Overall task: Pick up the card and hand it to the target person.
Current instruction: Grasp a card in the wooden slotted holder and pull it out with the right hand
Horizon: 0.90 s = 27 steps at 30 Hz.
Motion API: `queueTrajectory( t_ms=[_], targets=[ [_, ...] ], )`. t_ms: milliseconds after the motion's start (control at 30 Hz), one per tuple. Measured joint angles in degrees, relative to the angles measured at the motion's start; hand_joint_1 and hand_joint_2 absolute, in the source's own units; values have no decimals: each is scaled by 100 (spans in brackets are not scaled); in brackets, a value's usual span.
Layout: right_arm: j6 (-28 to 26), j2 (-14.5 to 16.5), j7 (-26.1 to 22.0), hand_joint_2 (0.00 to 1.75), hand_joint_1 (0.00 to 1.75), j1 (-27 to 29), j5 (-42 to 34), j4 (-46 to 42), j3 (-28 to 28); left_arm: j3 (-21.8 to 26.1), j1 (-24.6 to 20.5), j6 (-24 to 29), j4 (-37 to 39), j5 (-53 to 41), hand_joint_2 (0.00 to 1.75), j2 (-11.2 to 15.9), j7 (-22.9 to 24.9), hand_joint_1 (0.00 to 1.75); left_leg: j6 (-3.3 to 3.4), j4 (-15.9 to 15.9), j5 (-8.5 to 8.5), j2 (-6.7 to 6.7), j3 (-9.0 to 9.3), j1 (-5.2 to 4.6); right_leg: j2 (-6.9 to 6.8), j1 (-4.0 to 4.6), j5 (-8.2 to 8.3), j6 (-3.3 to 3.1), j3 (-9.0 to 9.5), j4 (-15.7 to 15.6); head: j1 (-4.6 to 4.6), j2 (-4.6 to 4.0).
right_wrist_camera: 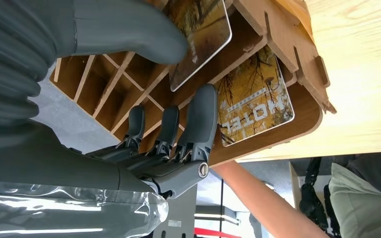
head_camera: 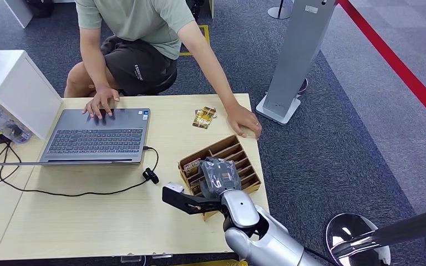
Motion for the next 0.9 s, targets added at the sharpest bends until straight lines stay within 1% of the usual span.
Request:
queueTrajectory(
  t_ms=[67,267,400,433,667,767,900],
  targets=[
    [-6,5,2,175,105,-6,-2,14,0,0,0,-3,0,-1,0,0,-4,0,0,0,0,0,0,0,0,0,0,0,0,0,0,0],
    [-27,25,11,175,102,-21,-5,56,0,0,0,-30,0,-5,0,1,-5,0,0,0,0,0,1,0,0,0,0,0,0,0,-1,0],
    [-34,26,20,175,84,-26,-5,72,0,0,0,-37,0,-9,0,1,-5,0,0,0,0,0,3,0,0,0,0,0,1,0,0,0],
    [-36,26,22,175,82,-27,-5,75,0,0,0,-40,0,-10,0,1,-5,0,0,0,0,0,3,0,0,0,0,0,1,0,0,0],
    [-54,20,64,175,85,-23,20,76,-3,0,0,-48,0,-14,0,1,-7,0,0,0,0,0,3,0,0,0,0,0,1,0,1,0],
    [-58,-7,85,175,89,-2,62,-8,-8,0,2,-48,0,-20,0,1,-12,0,0,0,0,1,3,0,1,0,0,0,1,0,2,0],
    [-57,-44,118,175,89,18,97,-175,-10,0,2,-48,0,-32,0,1,-12,0,0,0,0,1,3,0,1,0,0,0,0,0,0,0]
  ],
)
